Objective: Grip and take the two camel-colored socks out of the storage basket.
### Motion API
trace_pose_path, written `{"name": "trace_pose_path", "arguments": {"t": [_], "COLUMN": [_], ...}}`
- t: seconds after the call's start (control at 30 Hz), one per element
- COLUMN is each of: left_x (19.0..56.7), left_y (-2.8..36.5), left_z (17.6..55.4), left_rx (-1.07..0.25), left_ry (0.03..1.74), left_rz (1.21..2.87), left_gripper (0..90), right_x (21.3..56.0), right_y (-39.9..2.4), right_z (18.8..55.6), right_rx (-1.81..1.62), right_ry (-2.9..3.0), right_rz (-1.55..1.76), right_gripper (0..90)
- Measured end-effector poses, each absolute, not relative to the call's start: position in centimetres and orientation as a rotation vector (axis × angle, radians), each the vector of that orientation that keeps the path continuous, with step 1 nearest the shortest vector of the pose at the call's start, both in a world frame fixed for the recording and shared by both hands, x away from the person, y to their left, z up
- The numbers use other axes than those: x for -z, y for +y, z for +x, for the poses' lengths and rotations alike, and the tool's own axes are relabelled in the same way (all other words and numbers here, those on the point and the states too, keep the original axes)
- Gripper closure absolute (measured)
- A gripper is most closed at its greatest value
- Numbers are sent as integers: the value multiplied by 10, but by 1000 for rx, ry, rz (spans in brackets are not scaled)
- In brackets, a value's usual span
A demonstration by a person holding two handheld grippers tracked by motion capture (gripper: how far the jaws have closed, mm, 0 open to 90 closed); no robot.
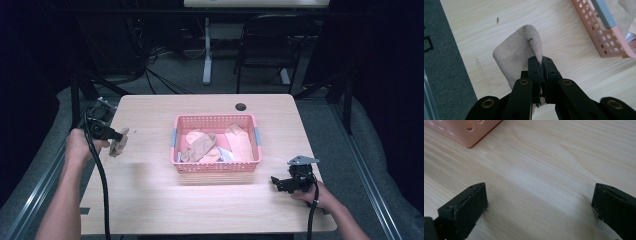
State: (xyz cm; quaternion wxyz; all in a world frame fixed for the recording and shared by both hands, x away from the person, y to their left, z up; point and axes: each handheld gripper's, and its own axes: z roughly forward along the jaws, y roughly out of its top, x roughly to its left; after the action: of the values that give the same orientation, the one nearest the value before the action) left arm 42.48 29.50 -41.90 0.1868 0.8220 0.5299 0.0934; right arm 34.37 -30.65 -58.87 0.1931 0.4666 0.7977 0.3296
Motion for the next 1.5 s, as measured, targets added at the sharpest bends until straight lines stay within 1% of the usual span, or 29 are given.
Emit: {"name": "trace_pose_path", "arguments": {"t": [0.27, 0.43, 0.63, 0.93, 1.07, 1.13, 1.3, 1.47, 1.5], "left_x": [456, 484, 512, 543, 544, 541, 523, 498, 493], "left_y": [306, 312, 321, 317, 315, 313, 307, 300, 299], "left_z": [425, 424, 420, 419, 419, 419, 420, 420, 421], "left_rx": [-213, -135, -86, -36, -47, -37, -48, -84, -95], "left_ry": [1559, 1581, 1619, 1636, 1629, 1620, 1611, 1584, 1574], "left_rz": [2278, 2281, 2259, 2259, 2253, 2260, 2255, 2242, 2235], "left_gripper": [862, 861, 860, 845, 828, 765, 453, 263, 238], "right_x": [589, 588, 589, 589, 589, 589, 589, 589, 589], "right_y": [-306, -307, -306, -306, -306, -306, -306, -306, -306], "right_z": [344, 344, 344, 344, 344, 344, 344, 344, 344], "right_rx": [-924, -920, -924, -924, -924, -924, -925, -924, -924], "right_ry": [2239, 2239, 2238, 2238, 2238, 2238, 2238, 2238, 2238], "right_rz": [1310, 1310, 1310, 1310, 1310, 1310, 1310, 1310, 1310], "right_gripper": [0, 0, 0, 0, 0, 0, 0, 0, 0]}}
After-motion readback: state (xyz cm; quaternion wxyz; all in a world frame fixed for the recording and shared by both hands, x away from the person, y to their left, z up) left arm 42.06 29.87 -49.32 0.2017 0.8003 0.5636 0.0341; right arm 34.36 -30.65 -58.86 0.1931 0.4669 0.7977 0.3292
